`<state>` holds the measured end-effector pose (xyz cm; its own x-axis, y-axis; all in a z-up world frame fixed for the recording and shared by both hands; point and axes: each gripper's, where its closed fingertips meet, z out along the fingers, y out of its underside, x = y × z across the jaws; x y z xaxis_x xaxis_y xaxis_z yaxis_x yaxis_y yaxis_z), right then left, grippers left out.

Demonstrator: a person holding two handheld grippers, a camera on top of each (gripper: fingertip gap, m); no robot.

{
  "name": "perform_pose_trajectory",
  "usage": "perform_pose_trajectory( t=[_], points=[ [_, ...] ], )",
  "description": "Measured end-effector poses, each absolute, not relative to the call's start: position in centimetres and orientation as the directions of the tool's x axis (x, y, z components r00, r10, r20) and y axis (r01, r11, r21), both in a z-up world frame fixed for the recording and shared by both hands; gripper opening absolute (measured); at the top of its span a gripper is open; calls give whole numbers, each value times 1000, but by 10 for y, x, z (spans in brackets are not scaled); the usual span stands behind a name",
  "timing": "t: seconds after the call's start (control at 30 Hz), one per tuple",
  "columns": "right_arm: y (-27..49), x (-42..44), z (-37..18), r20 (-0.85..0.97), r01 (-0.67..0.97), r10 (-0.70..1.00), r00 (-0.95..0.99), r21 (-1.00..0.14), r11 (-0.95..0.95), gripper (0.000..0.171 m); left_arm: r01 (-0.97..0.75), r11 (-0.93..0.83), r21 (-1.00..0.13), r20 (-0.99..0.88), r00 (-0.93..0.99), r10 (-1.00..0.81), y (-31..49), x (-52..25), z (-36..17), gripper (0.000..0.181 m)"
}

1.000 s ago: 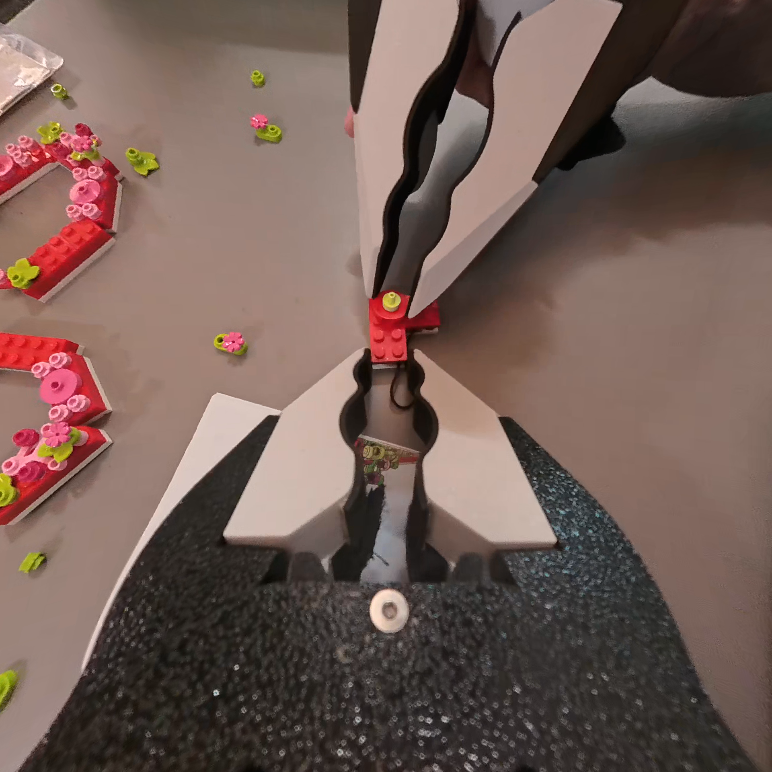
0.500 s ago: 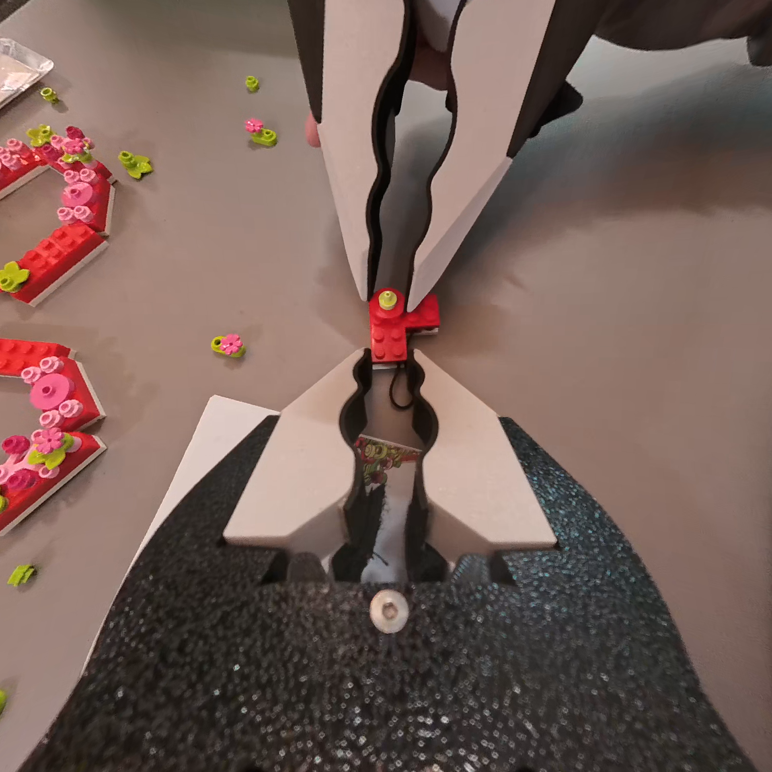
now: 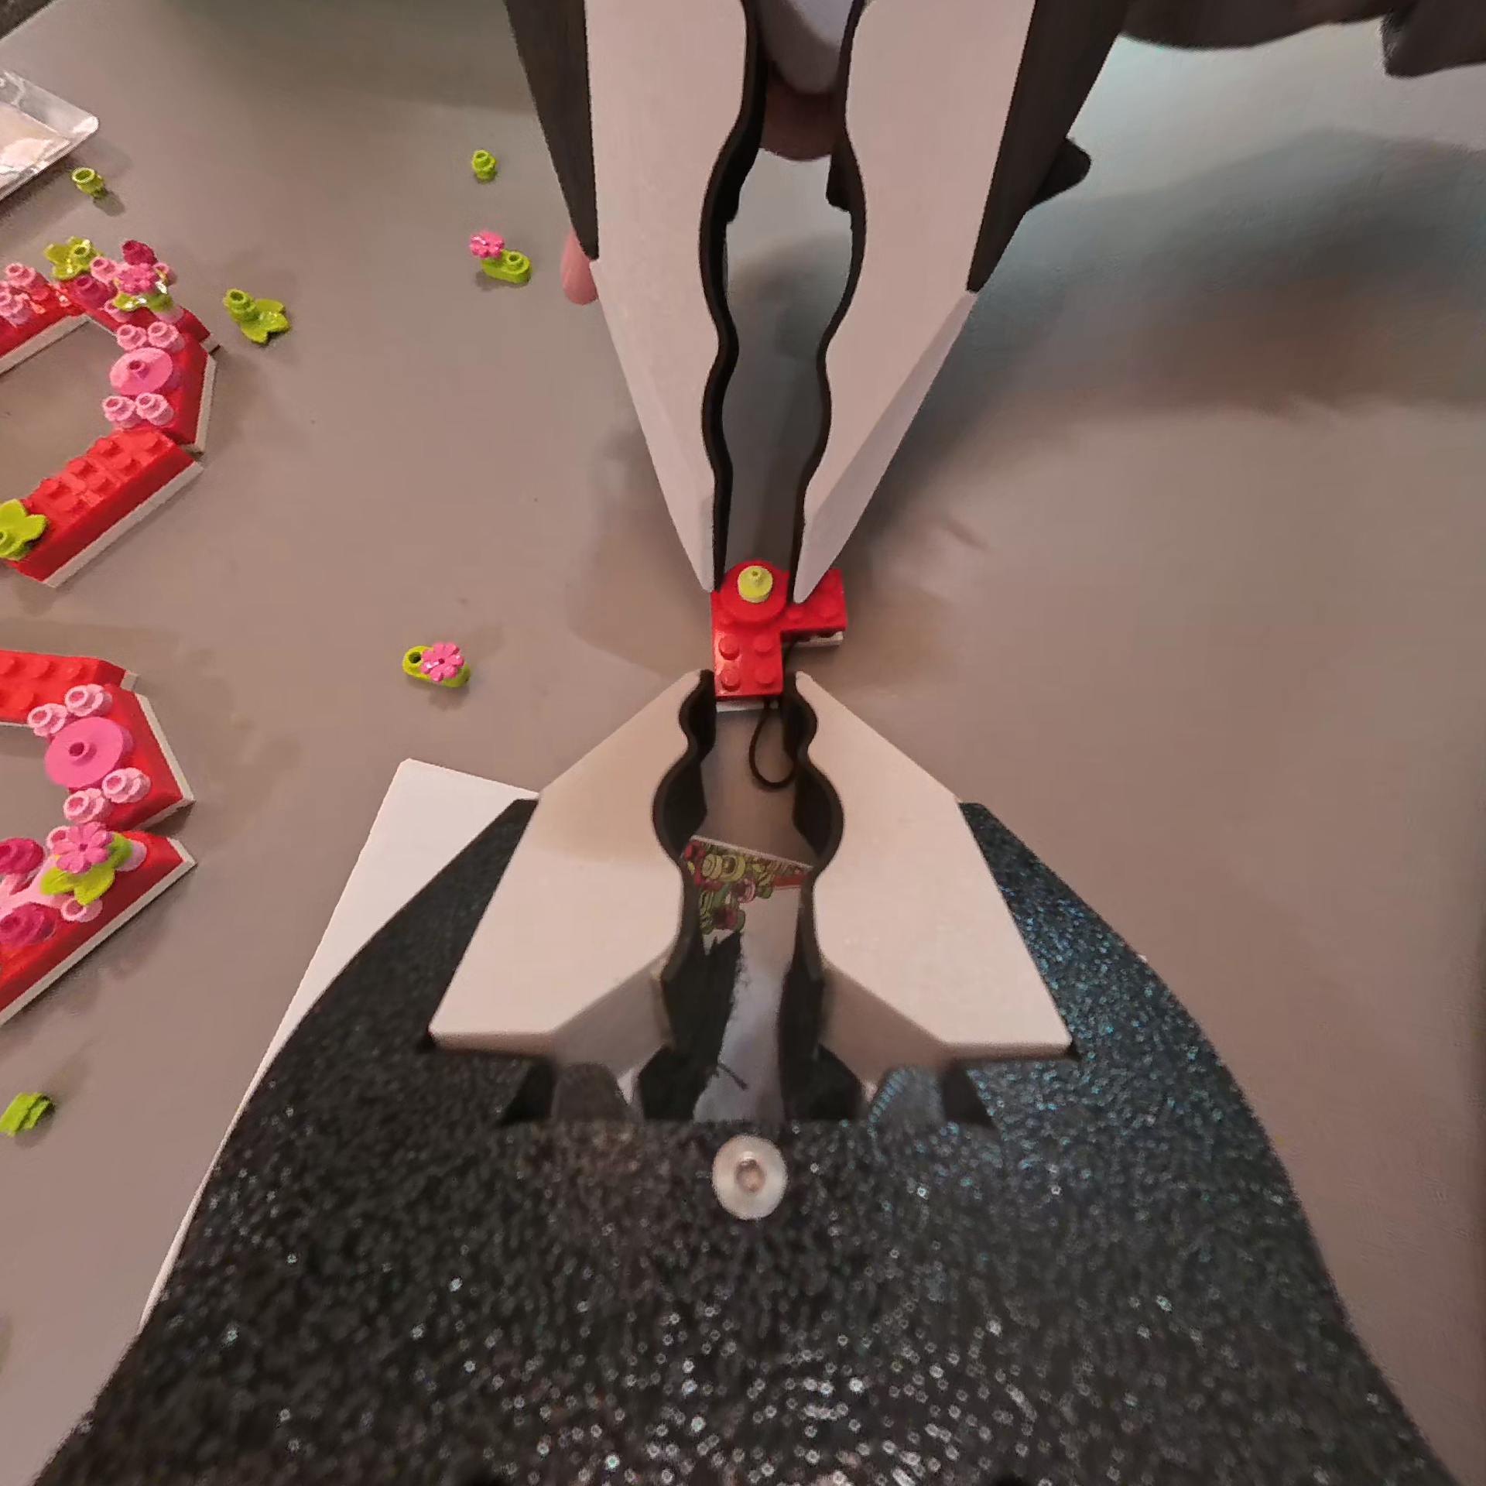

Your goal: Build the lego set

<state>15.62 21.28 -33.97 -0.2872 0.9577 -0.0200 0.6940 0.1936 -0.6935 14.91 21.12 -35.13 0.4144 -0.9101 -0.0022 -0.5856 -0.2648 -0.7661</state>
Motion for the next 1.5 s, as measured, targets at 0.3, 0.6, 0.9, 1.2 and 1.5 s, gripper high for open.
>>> perform_pose_trajectory(
  t=[0.3,0.6,0.9,1.2,1.5],
  points=[
    [213,156,-340,-31,703,955,-296,-684,196,14,-585,-265,-767,-1,414,-910,211,149,-352,15],
    [212,156,-340,-45,705,956,-290,-686,181,16,-582,-269,-767,5,413,-911,211,150,-352,15],
    [214,160,-334,-26,688,973,-230,-712,143,32,-578,-265,-772,0,416,-909,211,150,-351,15],
    [222,154,-294,579,539,812,-72,-663,520,93,-444,-365,-818,150,447,-882,215,144,-319,15],
    [219,138,-271,933,604,334,-133,-191,774,57,-389,-408,-826,230,428,-874,213,134,-278,15]
  ],
)
